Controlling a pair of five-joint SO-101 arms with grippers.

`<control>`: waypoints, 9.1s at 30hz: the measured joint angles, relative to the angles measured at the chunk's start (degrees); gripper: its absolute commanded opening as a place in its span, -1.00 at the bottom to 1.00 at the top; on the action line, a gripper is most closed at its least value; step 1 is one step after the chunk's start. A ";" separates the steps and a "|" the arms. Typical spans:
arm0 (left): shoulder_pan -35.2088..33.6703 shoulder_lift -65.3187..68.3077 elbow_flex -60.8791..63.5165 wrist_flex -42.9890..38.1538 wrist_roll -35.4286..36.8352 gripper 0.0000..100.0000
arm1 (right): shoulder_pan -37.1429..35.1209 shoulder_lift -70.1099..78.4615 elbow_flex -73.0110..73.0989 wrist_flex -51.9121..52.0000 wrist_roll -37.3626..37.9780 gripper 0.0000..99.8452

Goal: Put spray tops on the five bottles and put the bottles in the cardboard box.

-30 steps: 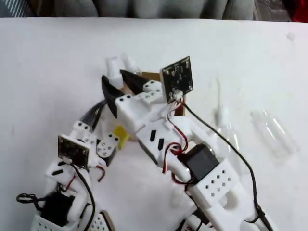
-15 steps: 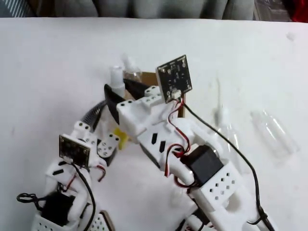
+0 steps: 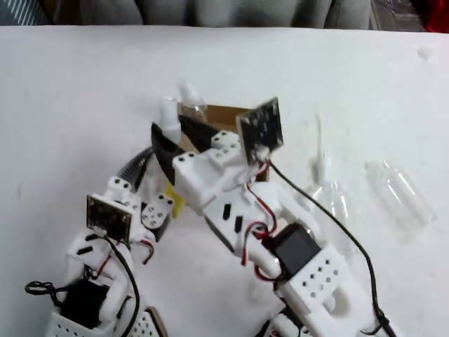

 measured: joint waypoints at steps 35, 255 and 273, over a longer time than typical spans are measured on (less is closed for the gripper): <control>-0.26 -0.09 0.97 0.00 0.00 -0.95 | -10.81 -10.02 -0.53 14.59 2.37 -0.55; -5.71 111.56 -12.84 -93.19 3.78 -0.47 | 38.77 -48.26 53.89 27.16 37.10 -0.97; -5.71 88.26 -7.56 -68.04 3.78 -0.47 | 38.77 -48.26 53.89 27.16 37.10 -0.97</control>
